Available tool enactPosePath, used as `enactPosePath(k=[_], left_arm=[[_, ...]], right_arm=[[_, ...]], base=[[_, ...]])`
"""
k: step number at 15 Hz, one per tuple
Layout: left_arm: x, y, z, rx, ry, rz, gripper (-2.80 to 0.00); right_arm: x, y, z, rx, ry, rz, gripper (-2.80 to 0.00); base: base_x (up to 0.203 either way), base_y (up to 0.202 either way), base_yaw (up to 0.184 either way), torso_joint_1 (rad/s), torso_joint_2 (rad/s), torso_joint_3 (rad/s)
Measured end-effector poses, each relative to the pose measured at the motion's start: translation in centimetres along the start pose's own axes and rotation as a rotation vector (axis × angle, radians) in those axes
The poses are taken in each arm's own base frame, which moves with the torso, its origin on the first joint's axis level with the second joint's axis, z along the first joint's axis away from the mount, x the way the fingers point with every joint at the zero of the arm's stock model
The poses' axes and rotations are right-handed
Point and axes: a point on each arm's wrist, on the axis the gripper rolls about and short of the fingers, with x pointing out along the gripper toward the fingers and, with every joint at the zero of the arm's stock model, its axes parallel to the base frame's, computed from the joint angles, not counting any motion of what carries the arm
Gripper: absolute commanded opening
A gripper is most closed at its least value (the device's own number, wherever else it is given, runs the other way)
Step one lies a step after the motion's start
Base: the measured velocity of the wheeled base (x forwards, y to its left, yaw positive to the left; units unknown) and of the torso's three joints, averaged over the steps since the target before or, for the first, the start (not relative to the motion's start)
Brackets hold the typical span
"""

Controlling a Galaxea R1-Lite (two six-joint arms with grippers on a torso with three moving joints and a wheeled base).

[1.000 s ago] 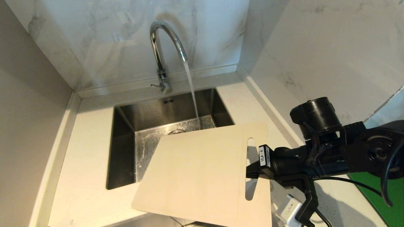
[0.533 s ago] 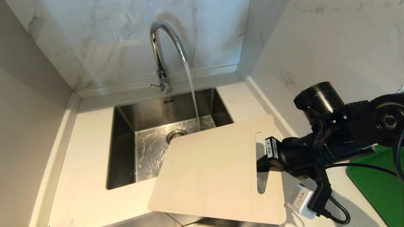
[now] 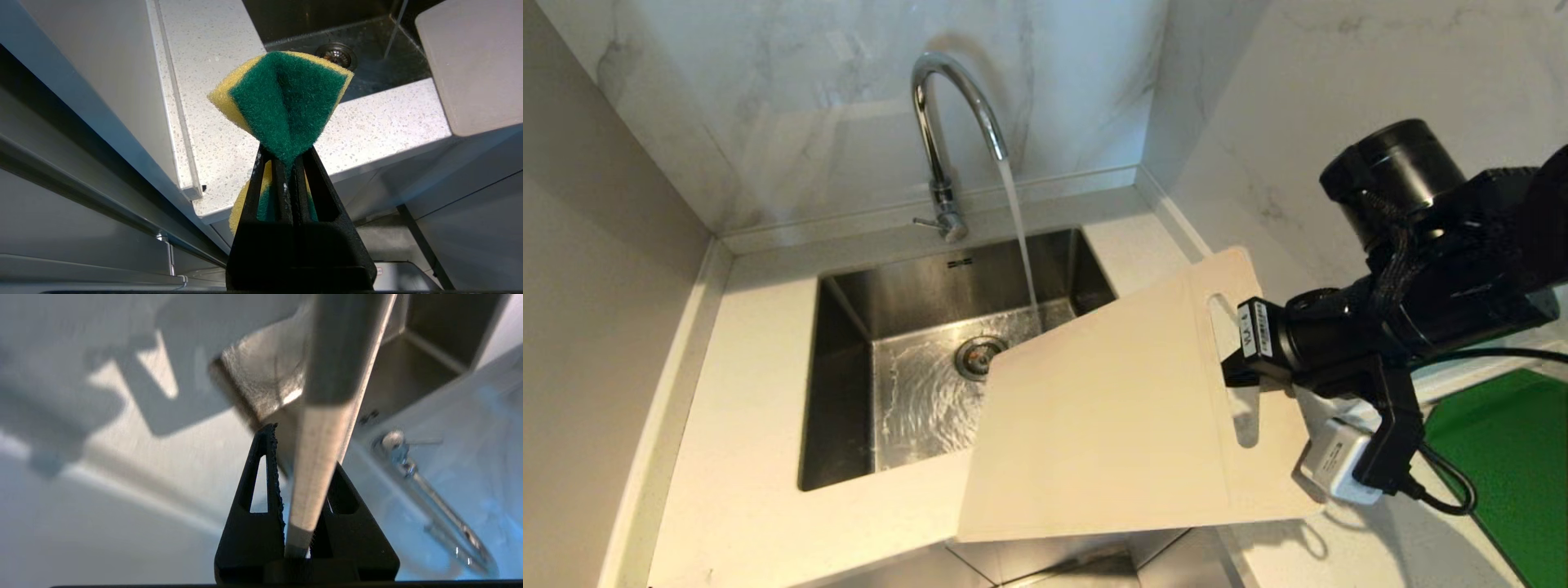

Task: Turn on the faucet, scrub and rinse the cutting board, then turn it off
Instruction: Pick up the cutting board, then scrub the cutting board underwater

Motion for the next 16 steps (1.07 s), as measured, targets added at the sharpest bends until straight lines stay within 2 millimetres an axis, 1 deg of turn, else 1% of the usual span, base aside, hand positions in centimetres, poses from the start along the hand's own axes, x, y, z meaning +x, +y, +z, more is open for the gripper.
enactPosePath(k=[3,6,9,13,16], left_arm=[[0.0,0.0,0.0,0.0,0.0,0.001,-2.8],[0.0,0.0,0.0,0.0,0.0,0.001,-2.8],[0.0,0.0,0.0,-0.001,0.0,0.0,-2.8],[0.0,0.0,0.0,-0.001,0.0,0.0,-2.8],[0.0,0.0,0.0,-0.001,0.0,0.0,-2.8]], right_arm=[[-1.7,-0.6,-0.8,-0.016,0.053,0.021,-2.8],[-3.1,-0.8,-1.3,-0.012,0.07,0.03,-2.8],[-4.5,-1.3,-2.0,-0.023,0.114,0.005,-2.8],[-6.1,-2.0,-2.3,-0.027,0.138,-0.027,-2.8],[-6.4,-2.0,-2.0,-0.015,0.101,-0.067,-2.8]], base=[[0.0,0.0,0.0,0.0,0.0,0.0],[0.0,0.0,0.0,0.0,0.0,0.0],[0.0,0.0,0.0,0.0,0.0,0.0],[0.0,0.0,0.0,0.0,0.0,0.0],[0.0,0.0,0.0,0.0,0.0,0.0]])
